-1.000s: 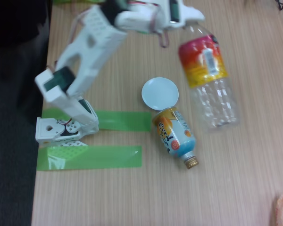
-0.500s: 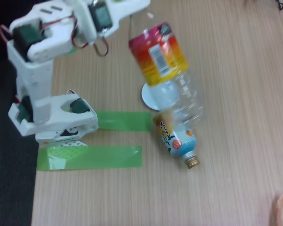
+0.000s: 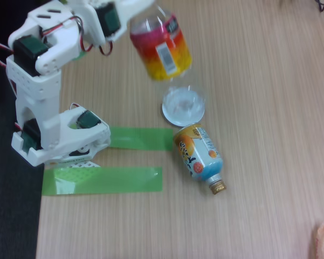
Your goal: Pick up the plastic bottle and stand it up on the white place
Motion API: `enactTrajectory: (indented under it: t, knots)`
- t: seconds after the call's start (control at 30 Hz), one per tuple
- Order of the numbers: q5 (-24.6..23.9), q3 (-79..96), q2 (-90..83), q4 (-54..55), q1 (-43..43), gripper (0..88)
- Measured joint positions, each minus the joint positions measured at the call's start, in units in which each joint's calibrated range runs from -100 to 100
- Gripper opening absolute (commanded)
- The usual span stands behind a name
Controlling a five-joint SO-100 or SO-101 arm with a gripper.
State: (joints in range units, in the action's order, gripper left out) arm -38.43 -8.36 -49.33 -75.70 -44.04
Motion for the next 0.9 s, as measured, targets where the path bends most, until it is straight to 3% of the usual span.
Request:
enactTrajectory:
  t: [0.47, 0.9]
  knots:
    - [-1.1, 1.5, -0.1, 4.7, -8.6, 10.4]
    - [-1.3, 21.2, -10.0, 5.6, -9.2, 10.3]
